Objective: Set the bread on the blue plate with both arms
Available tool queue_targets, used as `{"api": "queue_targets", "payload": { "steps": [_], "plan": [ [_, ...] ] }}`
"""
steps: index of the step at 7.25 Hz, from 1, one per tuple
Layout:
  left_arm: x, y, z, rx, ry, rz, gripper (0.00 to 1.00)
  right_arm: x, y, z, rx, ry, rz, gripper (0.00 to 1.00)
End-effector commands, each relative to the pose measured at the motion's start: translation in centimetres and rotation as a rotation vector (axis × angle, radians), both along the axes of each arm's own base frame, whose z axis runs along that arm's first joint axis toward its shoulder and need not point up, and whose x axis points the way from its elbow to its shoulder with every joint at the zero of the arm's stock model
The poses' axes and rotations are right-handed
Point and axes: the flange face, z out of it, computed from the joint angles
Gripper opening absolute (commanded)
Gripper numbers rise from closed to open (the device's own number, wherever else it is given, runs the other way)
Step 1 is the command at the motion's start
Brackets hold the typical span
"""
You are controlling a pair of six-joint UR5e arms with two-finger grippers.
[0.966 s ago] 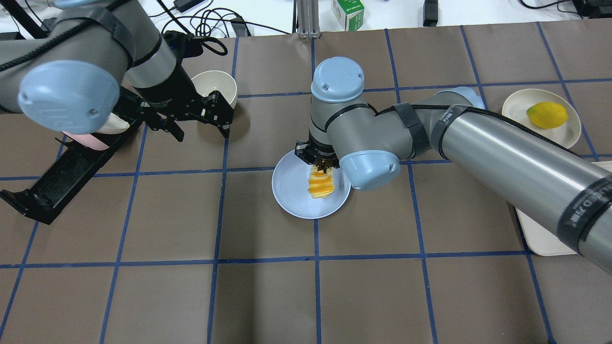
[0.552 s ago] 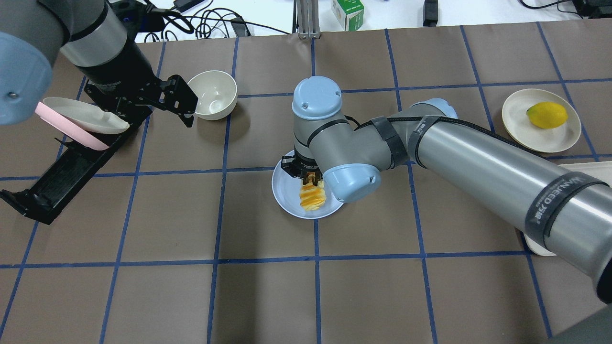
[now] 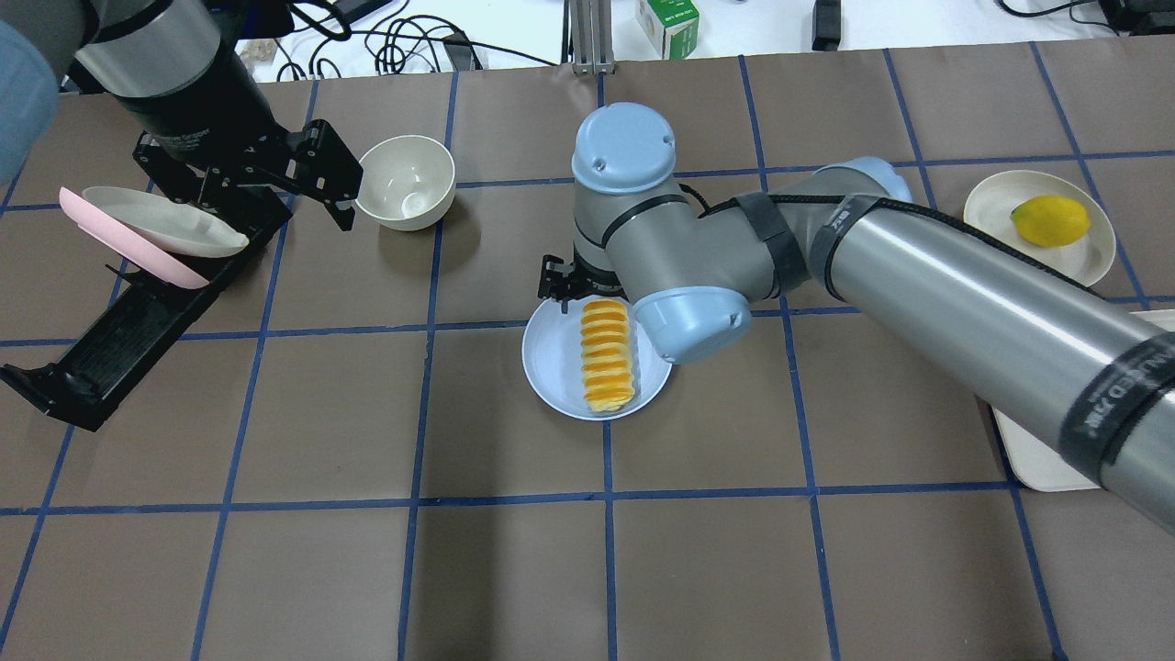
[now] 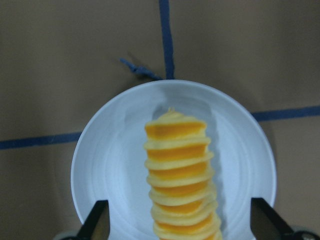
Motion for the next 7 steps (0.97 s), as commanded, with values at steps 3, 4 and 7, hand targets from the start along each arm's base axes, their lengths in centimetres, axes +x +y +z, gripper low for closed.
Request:
{"api": "queue_targets", "payload": {
  "steps": [3,4,7],
  "plan": [
    [0.1,0.2,0.0,0.006,0.003,0.004,1.00,-12.5,-0.7,10.1,0.071,0.046,0.074,1.00],
    [-0.2,0.1,-0.1,0.005,0.000,-0.002,1.00,-15.6,-0.8,12.8,0.046,0.103,0.095,1.00],
    [-0.2,-0.1,0.1,0.000,0.007,0.004,1.00,-18.1,-0.5,15.9,0.041,0.160,0.087,1.00]
  ]
}}
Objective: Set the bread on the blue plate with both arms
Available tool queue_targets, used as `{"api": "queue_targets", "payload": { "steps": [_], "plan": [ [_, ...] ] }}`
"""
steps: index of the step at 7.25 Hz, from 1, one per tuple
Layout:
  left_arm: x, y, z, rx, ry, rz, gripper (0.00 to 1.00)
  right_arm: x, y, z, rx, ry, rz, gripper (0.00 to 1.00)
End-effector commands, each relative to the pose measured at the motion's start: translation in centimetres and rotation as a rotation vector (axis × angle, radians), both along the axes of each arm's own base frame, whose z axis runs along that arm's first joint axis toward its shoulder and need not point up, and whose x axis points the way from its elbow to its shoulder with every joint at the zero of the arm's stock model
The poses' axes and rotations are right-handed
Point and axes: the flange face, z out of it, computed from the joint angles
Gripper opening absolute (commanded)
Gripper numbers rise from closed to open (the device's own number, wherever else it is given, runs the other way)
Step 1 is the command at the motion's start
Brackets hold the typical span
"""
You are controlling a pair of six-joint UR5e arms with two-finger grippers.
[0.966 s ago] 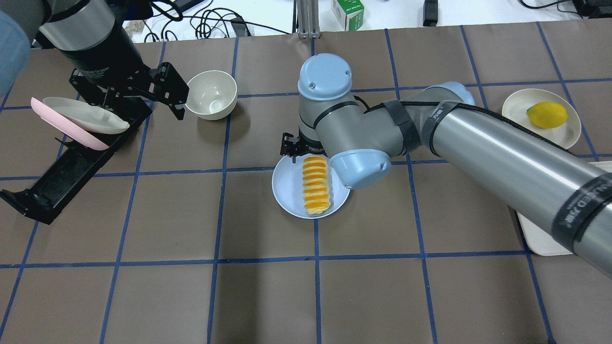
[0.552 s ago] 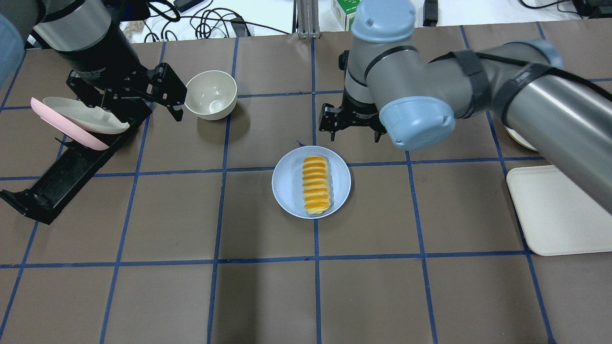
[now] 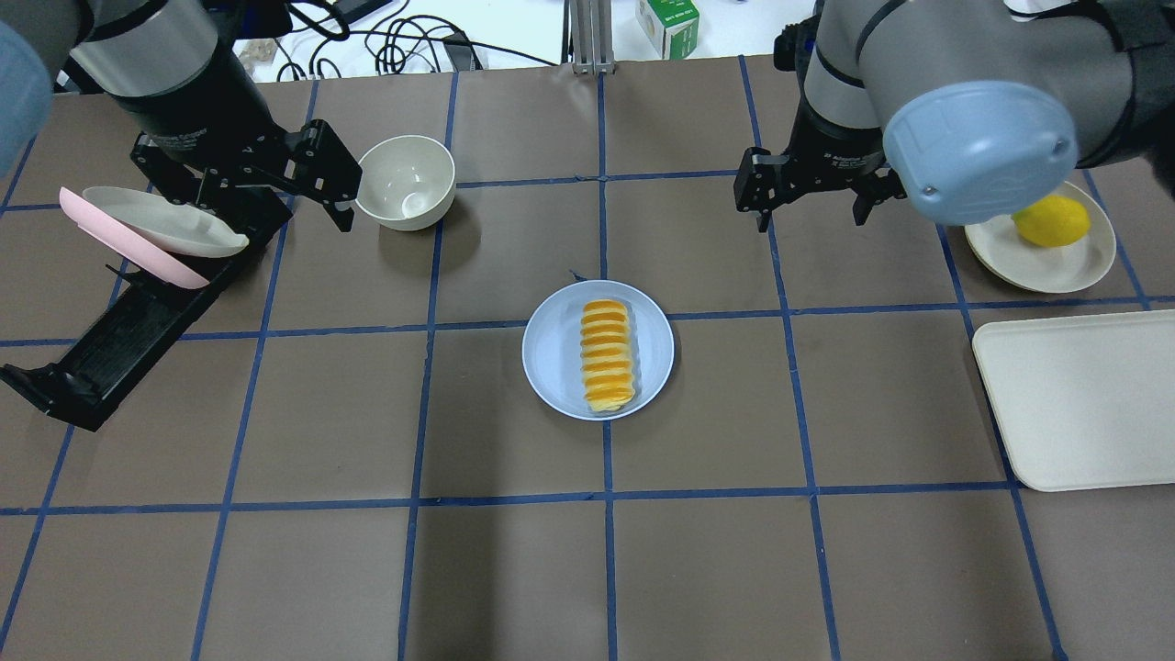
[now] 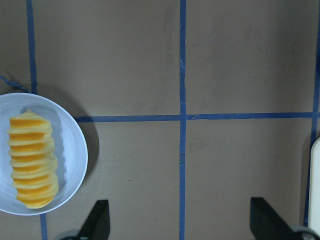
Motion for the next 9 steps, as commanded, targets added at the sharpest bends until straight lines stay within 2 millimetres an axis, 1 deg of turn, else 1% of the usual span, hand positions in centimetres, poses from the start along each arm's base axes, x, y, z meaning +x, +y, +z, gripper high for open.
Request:
{"api": "queue_targets", "payload": {
  "steps": [1,2,3,4,5,6,7,9],
  "plan": [
    [0.0,-0.2,0.1,0.008,-0.006,0.031,1.00,-1.4,1.0,2.9,0.049,0.011,-0.019,1.00],
    [0.0,-0.3,-0.1,0.010,-0.005,0.031,1.00,-1.5,1.9,5.6,0.028,0.011,-0.020,1.00],
    [-0.1,-0.4,-0.1,-0.001,0.005,0.024,1.00,-1.9,2.8,6.3,0.053,0.016,-0.025,1.00],
    [-0.1,-0.8,-0.1,-0.033,0.009,0.028,1.00,-2.3,2.9,6.7,0.057,0.011,-0.034,1.00],
    [-0.2,-0.8,-0.3,-0.028,0.008,0.025,1.00,-3.0,2.5,6.3,0.063,-0.009,-0.045,1.00],
    [-0.2,-0.8,-0.3,-0.028,0.008,0.025,1.00,-4.2,1.9,6.0,0.068,-0.077,-0.087,1.00],
    [-0.2,-0.8,-0.4,-0.027,0.008,0.025,1.00,-4.2,2.1,6.4,0.054,-0.077,-0.096,1.00],
    [-0.2,-0.8,-0.5,-0.025,0.008,0.026,1.00,-4.0,2.2,6.5,0.054,-0.095,-0.093,1.00]
  ]
}}
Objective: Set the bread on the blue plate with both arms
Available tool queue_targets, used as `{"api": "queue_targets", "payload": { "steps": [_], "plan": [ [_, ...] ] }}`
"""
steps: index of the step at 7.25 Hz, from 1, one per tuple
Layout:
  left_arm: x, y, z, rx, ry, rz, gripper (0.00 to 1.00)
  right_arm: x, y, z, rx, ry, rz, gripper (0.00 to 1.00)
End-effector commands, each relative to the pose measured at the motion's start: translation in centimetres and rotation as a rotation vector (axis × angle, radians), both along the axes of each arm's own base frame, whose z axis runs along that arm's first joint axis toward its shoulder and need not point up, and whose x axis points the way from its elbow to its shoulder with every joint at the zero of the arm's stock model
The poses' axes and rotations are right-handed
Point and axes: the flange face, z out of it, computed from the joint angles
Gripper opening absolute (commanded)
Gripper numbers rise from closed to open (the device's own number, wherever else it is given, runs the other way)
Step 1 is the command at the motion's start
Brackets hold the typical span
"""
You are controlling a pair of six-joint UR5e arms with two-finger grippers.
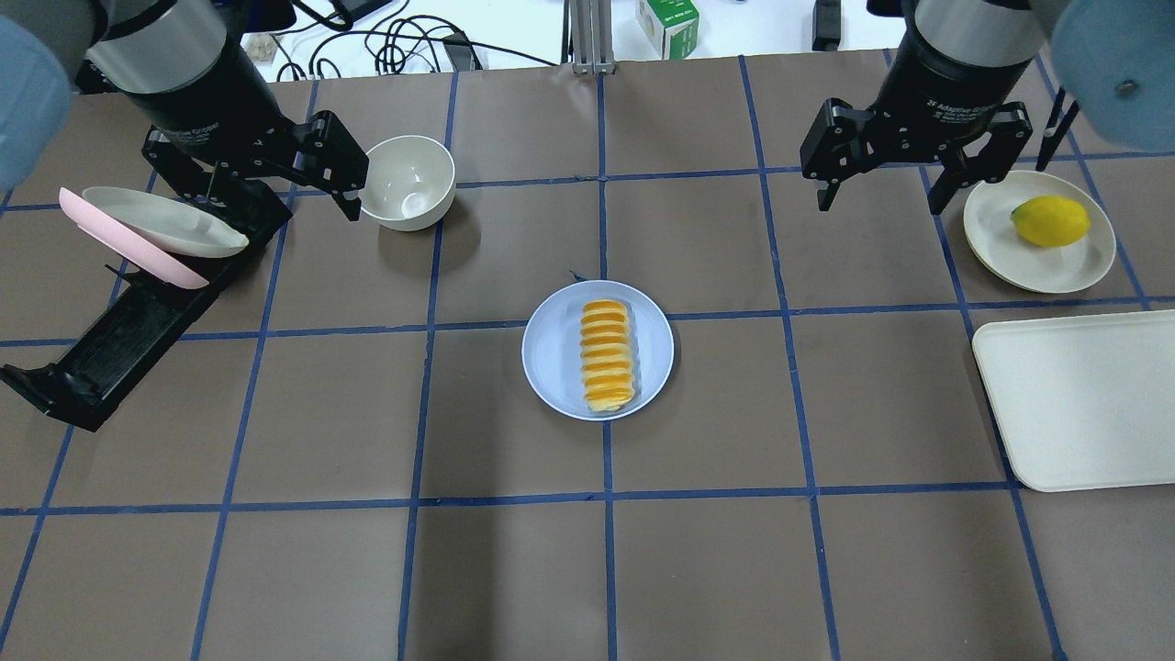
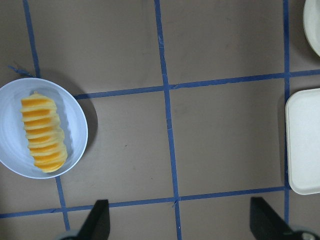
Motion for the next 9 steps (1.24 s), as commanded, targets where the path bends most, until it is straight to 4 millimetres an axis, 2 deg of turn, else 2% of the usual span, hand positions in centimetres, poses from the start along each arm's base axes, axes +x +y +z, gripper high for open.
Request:
{"api": "queue_targets", "payload": {
  "steps": [1,9],
  "plan": [
    [0.00,0.06,0.03,-0.001,-0.001,0.001,1.00,0.20,0.04,0.65,-0.015,-0.013,0.001,1.00],
    [-0.04,0.04,-0.12,0.003,-0.004,0.006,1.00,0.06,-0.17,0.36,-0.029,0.000,0.013,1.00]
  ]
}}
